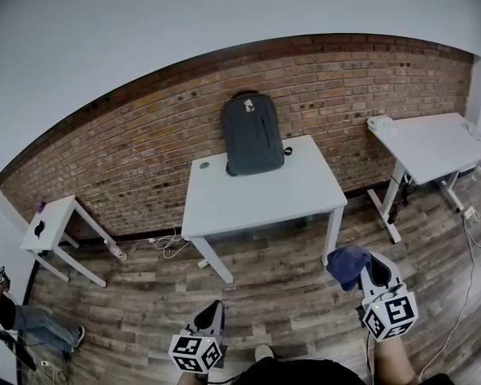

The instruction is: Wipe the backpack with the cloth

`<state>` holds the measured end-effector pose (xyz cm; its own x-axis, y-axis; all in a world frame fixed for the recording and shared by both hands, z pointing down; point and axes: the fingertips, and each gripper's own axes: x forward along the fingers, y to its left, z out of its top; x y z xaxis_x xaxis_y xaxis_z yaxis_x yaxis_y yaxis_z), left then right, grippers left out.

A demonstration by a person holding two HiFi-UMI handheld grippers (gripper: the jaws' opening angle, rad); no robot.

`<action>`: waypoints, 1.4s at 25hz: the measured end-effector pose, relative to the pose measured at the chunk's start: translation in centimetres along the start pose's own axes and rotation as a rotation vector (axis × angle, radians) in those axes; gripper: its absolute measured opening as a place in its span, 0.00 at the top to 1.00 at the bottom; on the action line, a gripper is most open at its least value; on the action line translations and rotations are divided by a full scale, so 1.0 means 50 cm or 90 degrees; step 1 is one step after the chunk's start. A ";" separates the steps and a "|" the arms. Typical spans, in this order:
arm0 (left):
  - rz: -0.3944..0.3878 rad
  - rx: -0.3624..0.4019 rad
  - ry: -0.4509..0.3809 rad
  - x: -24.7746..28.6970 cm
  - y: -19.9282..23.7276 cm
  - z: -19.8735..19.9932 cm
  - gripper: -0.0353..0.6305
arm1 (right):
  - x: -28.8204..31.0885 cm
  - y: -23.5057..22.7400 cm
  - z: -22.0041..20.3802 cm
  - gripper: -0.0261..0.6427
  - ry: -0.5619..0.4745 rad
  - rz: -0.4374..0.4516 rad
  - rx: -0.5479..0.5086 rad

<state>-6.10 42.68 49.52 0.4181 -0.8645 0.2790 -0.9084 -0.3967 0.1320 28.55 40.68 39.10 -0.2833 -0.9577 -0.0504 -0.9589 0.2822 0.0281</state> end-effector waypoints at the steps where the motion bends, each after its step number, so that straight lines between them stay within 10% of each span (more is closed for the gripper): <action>1: 0.004 0.001 0.004 -0.012 -0.018 -0.010 0.95 | -0.017 -0.006 -0.005 0.90 -0.002 0.007 0.003; 13: 0.067 0.019 0.004 -0.145 -0.147 -0.038 0.95 | -0.125 -0.029 -0.016 0.90 0.013 0.067 0.009; 35: 0.049 -0.013 0.015 -0.256 0.017 -0.085 0.95 | -0.182 0.125 -0.005 0.90 0.036 0.003 0.018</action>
<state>-12.21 54.72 50.13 0.3465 -0.8846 0.3121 -0.9380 -0.3219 0.1290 25.12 51.14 39.99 -0.2872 -0.9578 0.0064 -0.9579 0.2872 -0.0001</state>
